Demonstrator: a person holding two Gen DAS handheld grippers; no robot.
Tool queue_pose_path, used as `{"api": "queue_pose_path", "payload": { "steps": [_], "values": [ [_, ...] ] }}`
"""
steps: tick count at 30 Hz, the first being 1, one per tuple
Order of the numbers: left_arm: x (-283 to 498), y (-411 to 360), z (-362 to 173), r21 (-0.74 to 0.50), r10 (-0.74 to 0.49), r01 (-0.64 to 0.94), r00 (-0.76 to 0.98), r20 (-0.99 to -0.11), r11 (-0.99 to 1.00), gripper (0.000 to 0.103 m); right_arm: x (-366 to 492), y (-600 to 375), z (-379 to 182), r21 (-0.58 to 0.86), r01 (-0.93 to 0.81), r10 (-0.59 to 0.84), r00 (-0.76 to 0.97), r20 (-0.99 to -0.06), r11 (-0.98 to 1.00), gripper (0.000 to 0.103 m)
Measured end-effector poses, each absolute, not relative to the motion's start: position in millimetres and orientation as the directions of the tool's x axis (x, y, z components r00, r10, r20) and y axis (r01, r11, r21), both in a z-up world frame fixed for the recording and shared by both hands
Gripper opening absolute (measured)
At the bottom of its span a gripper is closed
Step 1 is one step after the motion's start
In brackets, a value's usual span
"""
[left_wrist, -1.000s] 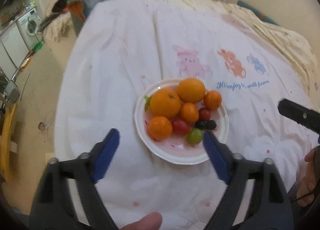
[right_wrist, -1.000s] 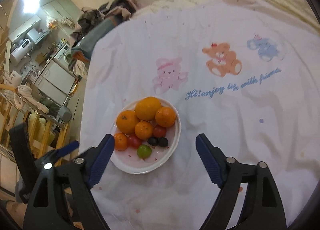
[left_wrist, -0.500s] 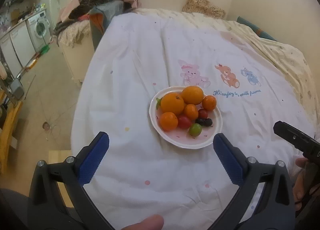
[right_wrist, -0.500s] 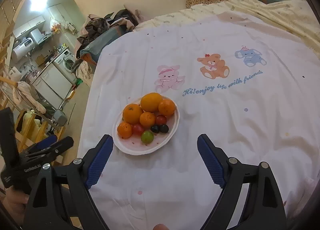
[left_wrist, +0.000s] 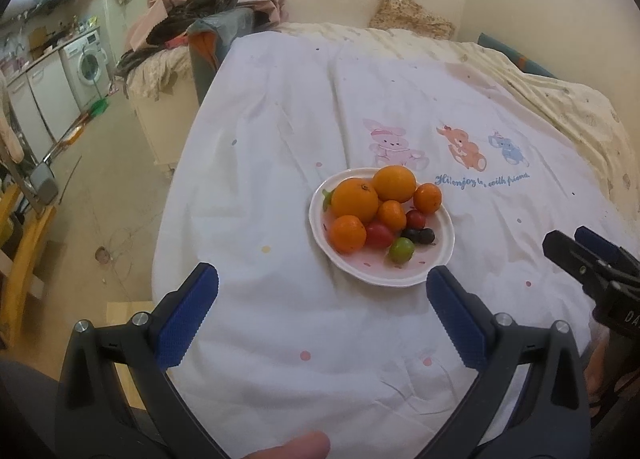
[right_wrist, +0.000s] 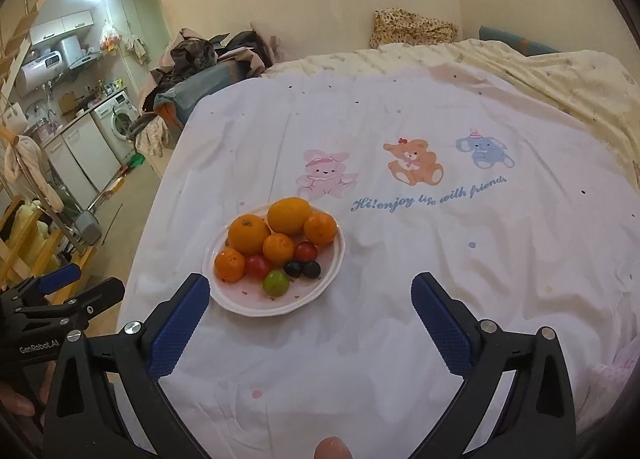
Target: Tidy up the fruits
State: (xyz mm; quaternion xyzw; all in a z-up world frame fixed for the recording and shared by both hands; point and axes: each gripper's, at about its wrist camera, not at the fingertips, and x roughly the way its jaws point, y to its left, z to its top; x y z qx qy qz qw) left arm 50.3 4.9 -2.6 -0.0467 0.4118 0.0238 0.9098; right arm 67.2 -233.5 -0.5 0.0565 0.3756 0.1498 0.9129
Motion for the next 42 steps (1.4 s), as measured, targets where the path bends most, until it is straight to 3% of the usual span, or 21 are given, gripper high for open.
{"api": "queue_pose_path", "payload": {
  "steps": [42],
  "values": [
    [56.4, -0.8, -7.0, -0.077, -0.005, -0.083, 0.649, -0.761, 0.994, 0.103, 68.0, -224.3, -8.2, 0.182, -0.239, 0.298, 0.661, -0.689, 0.954, 0.103]
  ]
}}
